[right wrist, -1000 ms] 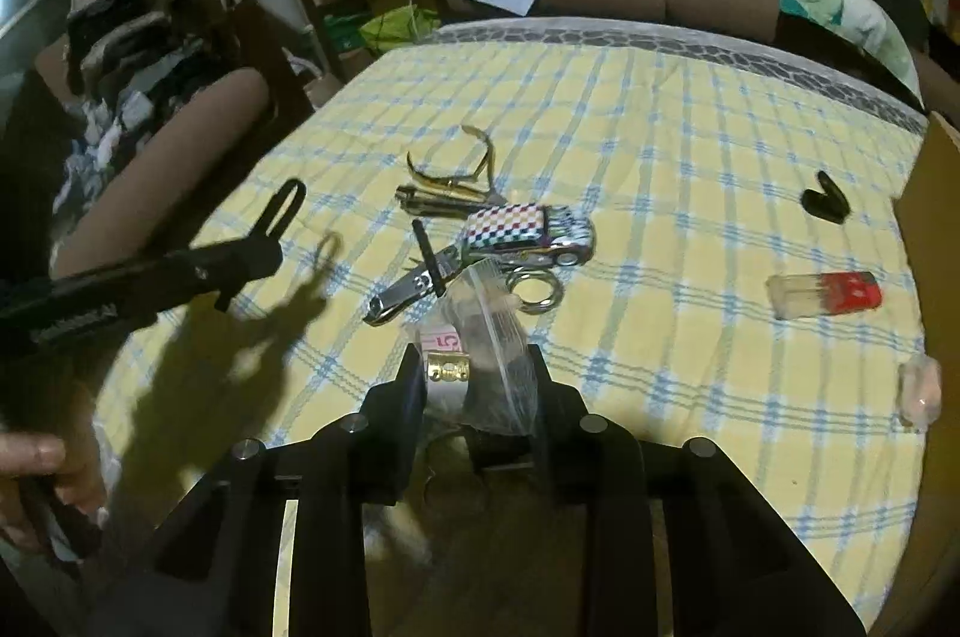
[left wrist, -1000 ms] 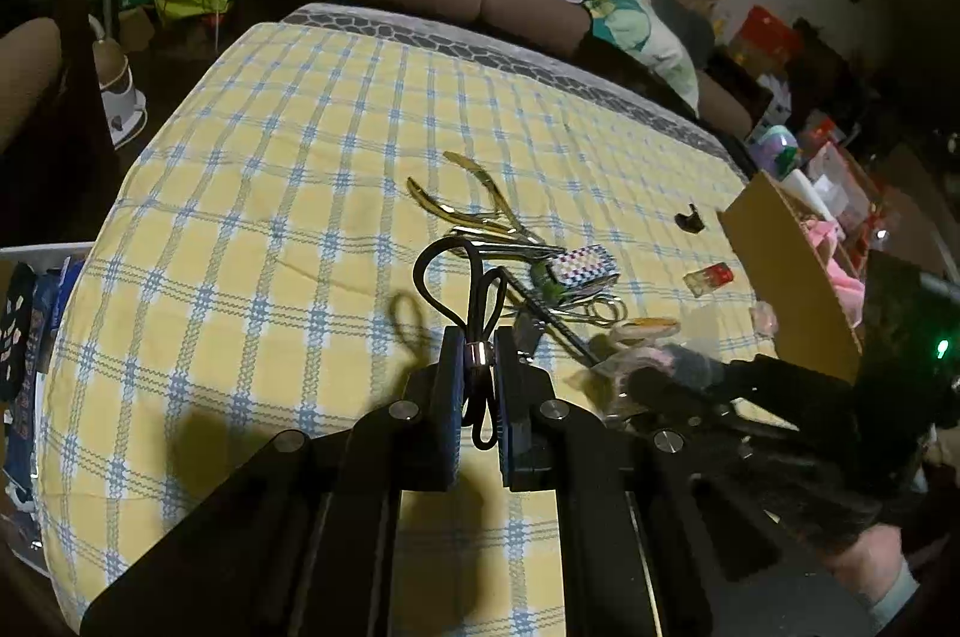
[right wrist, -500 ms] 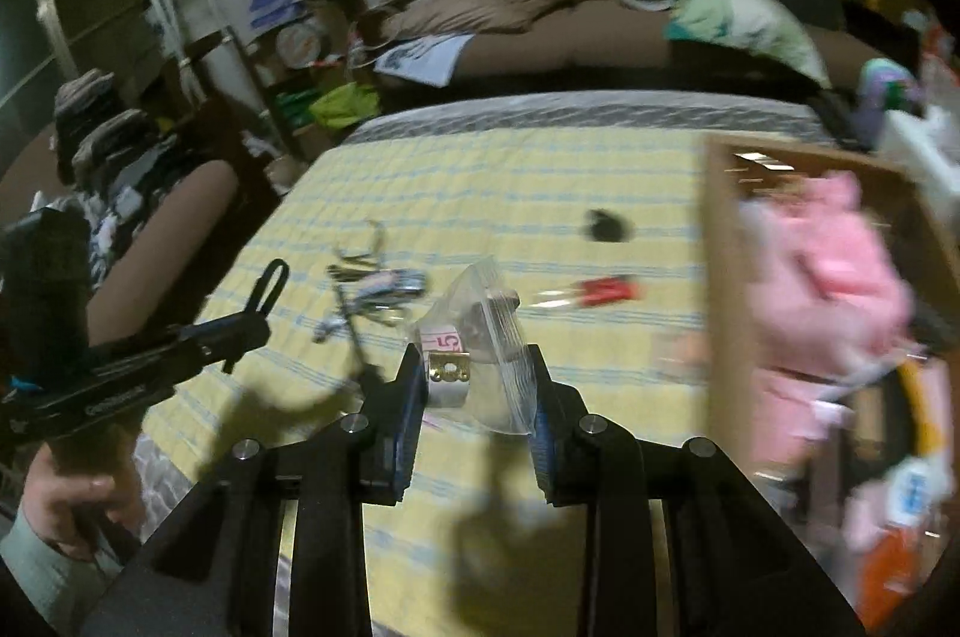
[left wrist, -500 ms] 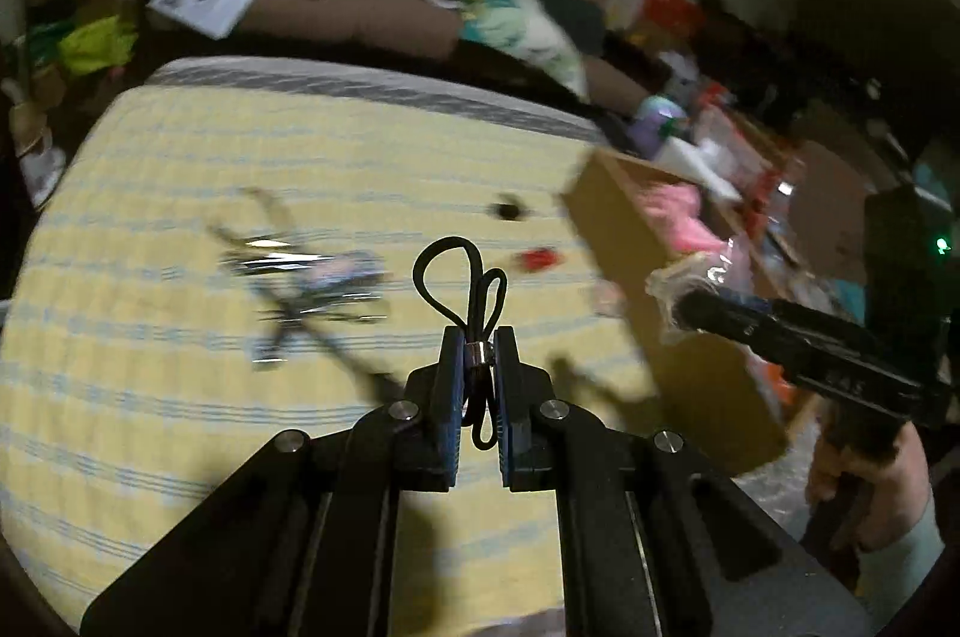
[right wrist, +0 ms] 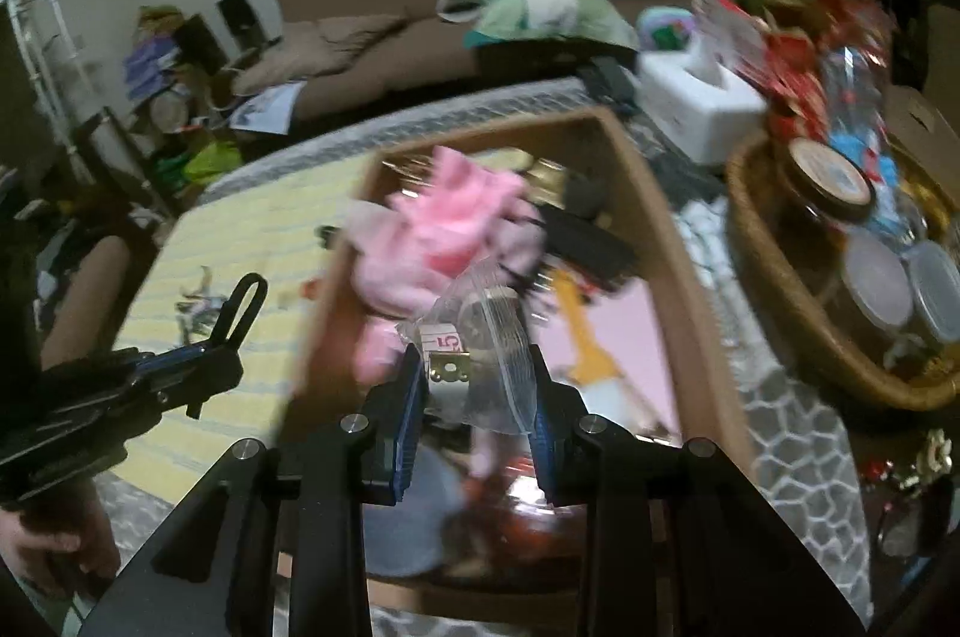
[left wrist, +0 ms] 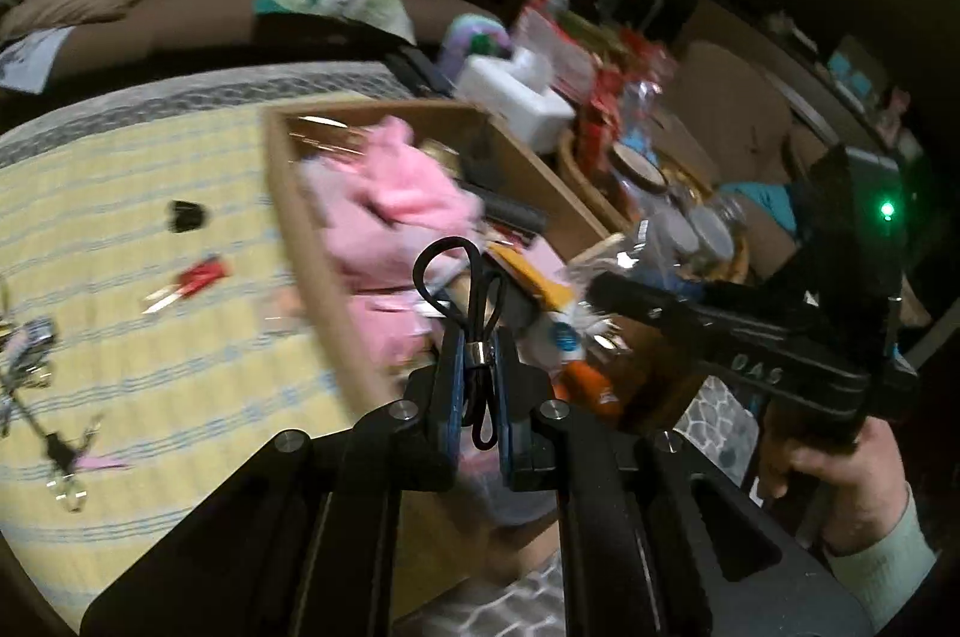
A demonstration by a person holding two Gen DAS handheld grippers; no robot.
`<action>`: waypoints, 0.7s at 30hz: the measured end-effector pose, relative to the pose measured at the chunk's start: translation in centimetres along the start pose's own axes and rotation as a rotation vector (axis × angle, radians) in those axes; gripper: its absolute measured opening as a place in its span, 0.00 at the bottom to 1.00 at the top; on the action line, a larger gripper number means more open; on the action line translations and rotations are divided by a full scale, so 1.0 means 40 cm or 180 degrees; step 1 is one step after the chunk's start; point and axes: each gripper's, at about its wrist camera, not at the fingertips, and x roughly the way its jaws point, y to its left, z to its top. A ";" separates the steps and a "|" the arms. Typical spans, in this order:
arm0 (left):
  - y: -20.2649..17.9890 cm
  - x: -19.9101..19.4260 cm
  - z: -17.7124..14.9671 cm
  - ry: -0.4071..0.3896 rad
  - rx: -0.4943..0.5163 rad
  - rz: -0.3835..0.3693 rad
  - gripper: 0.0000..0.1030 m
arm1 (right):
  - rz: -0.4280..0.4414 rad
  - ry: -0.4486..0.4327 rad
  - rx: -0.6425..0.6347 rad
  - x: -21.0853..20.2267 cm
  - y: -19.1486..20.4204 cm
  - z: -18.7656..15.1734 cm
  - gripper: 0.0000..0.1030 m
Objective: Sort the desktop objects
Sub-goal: 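Carry cord and bag into cardboard box and open both tools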
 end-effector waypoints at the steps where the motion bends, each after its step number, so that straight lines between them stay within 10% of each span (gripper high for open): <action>1: -0.021 0.025 0.003 0.0042 0.0041 -0.0001 0.08 | -0.0001 0.0028 0.0030 0.006 -0.021 -0.008 0.30; 14: -0.108 0.196 0.005 0.0313 0.0320 0.0336 0.11 | 0.0119 0.0126 0.0149 0.082 -0.118 -0.002 0.30; 19: -0.089 0.166 0.008 0.0219 0.0216 0.0372 0.52 | 0.0072 0.0008 0.0154 0.047 -0.123 0.013 0.42; 21: -0.088 0.149 0.012 0.0176 0.0210 0.0369 0.53 | -0.0006 -0.0030 0.0098 0.032 -0.121 0.017 0.43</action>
